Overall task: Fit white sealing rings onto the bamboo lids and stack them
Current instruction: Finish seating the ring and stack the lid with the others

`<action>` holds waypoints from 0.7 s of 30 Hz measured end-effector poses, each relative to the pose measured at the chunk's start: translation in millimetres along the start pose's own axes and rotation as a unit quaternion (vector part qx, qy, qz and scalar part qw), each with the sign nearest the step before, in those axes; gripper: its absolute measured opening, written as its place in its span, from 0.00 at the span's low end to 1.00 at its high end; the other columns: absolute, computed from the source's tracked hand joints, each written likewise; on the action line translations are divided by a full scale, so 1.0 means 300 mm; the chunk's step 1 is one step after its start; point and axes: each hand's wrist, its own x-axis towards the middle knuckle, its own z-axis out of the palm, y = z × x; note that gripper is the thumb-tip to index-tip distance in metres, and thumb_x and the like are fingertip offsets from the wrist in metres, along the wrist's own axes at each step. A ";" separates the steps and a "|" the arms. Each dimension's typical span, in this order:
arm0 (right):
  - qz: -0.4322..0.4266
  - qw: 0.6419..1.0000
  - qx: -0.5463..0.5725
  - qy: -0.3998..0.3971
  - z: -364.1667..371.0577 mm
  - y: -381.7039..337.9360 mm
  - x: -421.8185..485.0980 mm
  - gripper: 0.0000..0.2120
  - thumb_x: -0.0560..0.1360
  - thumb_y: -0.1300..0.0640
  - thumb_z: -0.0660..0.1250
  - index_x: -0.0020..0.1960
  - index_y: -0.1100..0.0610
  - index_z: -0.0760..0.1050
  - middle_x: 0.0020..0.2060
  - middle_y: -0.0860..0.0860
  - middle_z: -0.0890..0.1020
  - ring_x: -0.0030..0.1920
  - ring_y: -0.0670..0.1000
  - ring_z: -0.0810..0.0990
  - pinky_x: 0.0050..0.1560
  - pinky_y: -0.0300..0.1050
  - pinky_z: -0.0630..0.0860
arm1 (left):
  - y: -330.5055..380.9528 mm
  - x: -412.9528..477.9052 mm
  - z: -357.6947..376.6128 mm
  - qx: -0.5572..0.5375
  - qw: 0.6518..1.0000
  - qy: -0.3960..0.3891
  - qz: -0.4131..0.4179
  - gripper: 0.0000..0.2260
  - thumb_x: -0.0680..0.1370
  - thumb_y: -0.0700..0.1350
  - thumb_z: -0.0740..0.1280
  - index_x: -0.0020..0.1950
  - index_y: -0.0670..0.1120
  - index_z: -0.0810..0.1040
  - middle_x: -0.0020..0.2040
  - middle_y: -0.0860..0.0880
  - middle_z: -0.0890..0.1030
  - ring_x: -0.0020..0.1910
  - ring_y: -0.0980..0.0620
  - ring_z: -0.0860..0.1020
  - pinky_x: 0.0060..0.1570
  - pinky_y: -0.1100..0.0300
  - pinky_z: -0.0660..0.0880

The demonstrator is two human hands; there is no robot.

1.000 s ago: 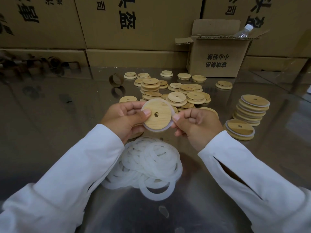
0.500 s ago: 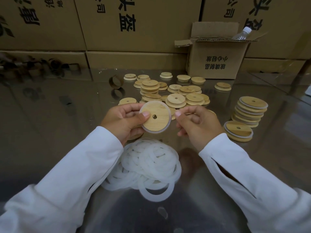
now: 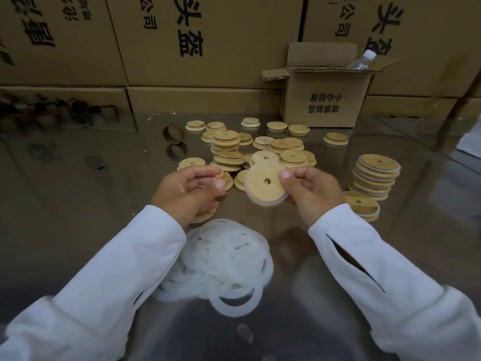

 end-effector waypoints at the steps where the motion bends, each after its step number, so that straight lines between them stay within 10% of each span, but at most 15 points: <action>1: 0.002 0.999 -0.010 0.045 -0.020 0.006 0.016 0.04 0.74 0.55 0.66 0.40 0.52 0.75 0.33 0.48 0.79 0.35 0.45 0.76 0.42 0.41 0.73 | -0.002 0.004 -0.006 0.008 1.000 0.014 0.010 0.07 0.72 0.38 0.69 0.48 0.48 0.80 0.46 0.46 0.83 0.43 0.54 0.82 0.43 0.60 0.80; 8: 0.036 0.953 -0.146 0.263 -0.214 0.047 0.069 0.11 0.76 0.55 0.62 0.57 0.57 0.73 0.36 0.47 0.74 0.43 0.49 0.71 0.47 0.39 0.65 | -0.011 0.012 -0.018 0.014 0.998 0.053 0.021 0.08 0.73 0.36 0.68 0.45 0.50 0.80 0.45 0.43 0.81 0.45 0.49 0.80 0.43 0.57 0.80; 21: 0.146 0.895 -0.311 0.283 -0.313 0.076 0.077 0.14 0.76 0.59 0.57 0.57 0.64 0.74 0.57 0.64 0.74 0.57 0.64 0.73 0.57 0.52 0.70 | -0.022 0.022 -0.034 0.033 0.998 0.058 0.019 0.08 0.73 0.36 0.68 0.44 0.50 0.80 0.43 0.44 0.81 0.45 0.47 0.80 0.40 0.60 0.80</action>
